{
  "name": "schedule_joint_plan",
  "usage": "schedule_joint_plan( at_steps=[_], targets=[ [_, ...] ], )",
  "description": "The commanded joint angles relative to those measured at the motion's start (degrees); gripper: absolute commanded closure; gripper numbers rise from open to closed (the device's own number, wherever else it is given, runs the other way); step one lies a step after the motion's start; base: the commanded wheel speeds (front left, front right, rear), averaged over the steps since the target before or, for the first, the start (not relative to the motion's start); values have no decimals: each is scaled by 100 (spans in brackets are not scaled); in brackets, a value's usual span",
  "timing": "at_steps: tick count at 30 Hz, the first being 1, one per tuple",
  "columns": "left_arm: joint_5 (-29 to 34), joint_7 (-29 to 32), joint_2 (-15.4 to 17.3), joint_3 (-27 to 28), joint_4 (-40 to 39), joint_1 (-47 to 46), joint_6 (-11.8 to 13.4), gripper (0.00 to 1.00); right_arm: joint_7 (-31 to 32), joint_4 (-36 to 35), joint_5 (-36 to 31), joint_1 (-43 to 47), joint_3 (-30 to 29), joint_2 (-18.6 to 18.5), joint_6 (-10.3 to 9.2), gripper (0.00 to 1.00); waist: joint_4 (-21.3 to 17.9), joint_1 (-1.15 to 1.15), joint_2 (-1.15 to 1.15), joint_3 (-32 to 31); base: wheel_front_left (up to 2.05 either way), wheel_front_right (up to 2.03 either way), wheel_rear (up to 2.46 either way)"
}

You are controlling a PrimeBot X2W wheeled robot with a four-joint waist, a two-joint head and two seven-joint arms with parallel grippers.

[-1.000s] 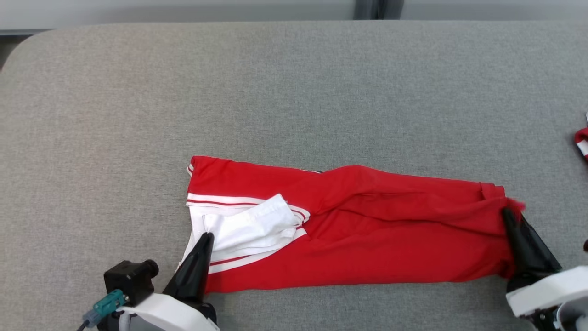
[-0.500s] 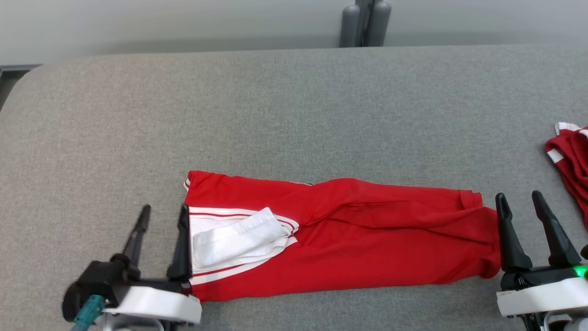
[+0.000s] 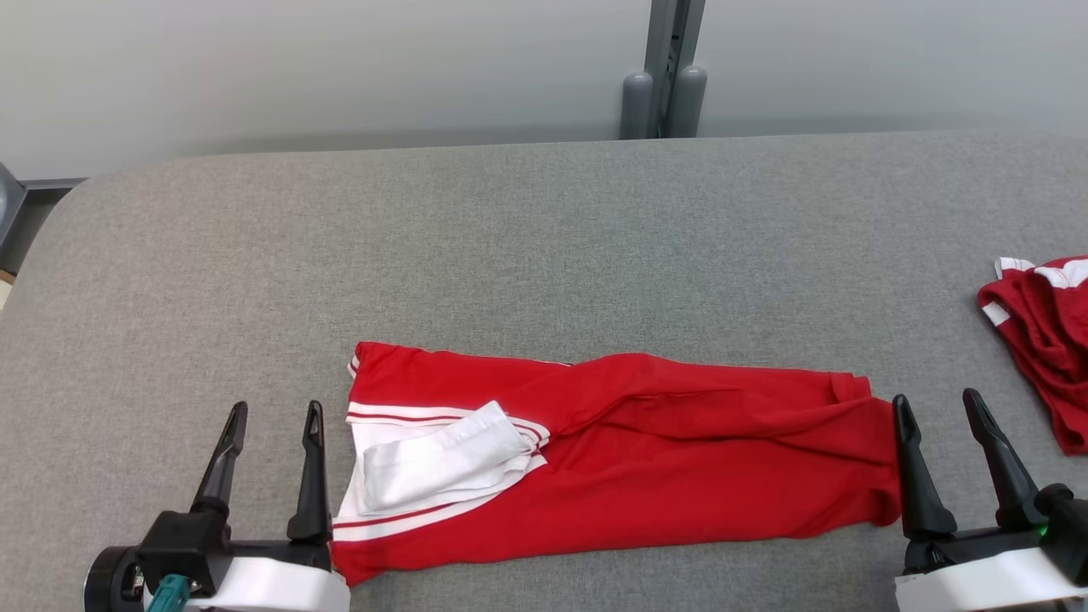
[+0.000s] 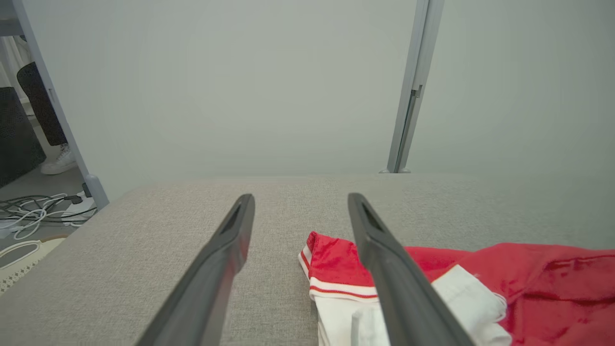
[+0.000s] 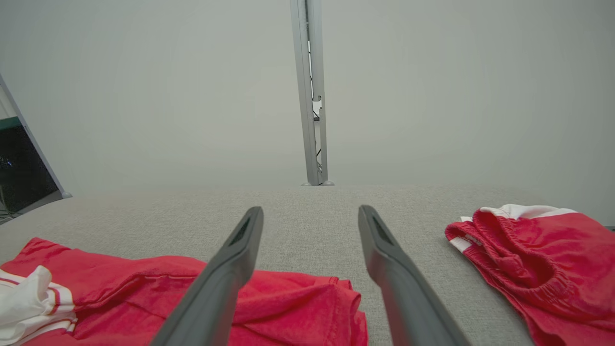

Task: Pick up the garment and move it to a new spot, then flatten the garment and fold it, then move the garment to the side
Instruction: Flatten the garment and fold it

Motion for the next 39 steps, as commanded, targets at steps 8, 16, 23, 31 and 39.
schedule_joint_plan(
  at_steps=[8, 16, 23, 31, 39],
  targets=[
    [95, 3, -85, 129, 244, -70, -143, 0, -15, 66, -46, 38, -36, 40, 1, 0, 47, 0, 0, -12, 0, 0, 0],
    [162, 2, -176, 205, 306, -92, -230, 0, 12, 226, 41, -39, -134, 44, 1, 0, 53, 0, 0, -18, 0, 0, 0],
    [181, 2, -262, 176, 336, -242, -326, 0, 41, 1262, 293, -368, -639, -140, 1, 0, 150, 0, 0, 128, 0, 0, 0],
    [237, 2, -340, 165, 386, -420, -411, 0, 86, 2398, 564, -954, -303, -179, 1, 0, 219, 0, 0, 330, 0, 0, 0],
    [281, 2, -397, 211, 429, -578, -488, 0, 156, 3447, 1028, -1263, 345, -123, 1, 0, 273, 0, 0, 484, 0, 0, 0]
  ],
)
